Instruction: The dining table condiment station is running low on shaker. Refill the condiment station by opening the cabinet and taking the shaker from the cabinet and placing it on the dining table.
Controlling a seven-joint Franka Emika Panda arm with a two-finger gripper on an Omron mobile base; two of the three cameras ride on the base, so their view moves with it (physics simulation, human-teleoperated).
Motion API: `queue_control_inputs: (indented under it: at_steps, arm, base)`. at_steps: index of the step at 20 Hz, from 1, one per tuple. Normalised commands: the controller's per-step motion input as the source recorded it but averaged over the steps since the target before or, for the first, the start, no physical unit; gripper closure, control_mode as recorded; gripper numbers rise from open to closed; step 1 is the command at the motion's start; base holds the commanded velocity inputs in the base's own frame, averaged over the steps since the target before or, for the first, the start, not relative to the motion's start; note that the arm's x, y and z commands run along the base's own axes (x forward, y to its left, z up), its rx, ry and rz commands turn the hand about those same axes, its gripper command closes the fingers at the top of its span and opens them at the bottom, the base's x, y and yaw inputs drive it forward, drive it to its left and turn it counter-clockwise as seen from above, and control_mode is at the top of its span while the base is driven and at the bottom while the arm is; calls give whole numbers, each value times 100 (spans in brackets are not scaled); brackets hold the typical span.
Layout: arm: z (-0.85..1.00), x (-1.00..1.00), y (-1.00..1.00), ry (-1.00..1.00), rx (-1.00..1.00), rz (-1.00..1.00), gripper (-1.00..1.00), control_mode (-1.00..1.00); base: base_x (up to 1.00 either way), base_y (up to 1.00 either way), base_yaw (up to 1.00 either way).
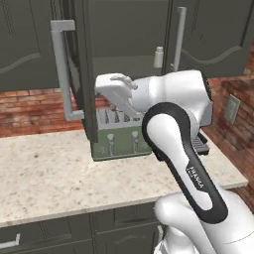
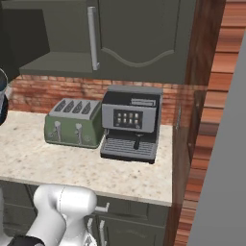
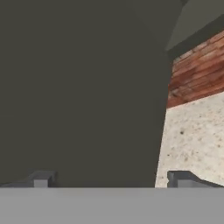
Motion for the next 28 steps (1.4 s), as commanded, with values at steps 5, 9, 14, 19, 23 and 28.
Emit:
queue_control_inputs:
  at_steps: [5, 9, 14, 19, 23, 28]
  arm:
    - [0, 0, 99, -19, -12, 0, -100, -100]
    - [0, 0, 52, -6, -11, 0, -100, -100]
    - [-23, 10, 0, -1, -16, -1, -100, -100]
    - [10, -50, -90, -28, -25, -3, -100, -100]
    - [6, -45, -100, -23, -31, -17, -100, -100]
    - [1, -12, -100, -13, -26, -31, -100, -100]
  base:
    - [0, 0, 0]
    - [0, 0, 0]
    - [0, 0, 0]
    - [0, 0, 0]
    - [0, 0, 0]
    - [0, 0, 0]
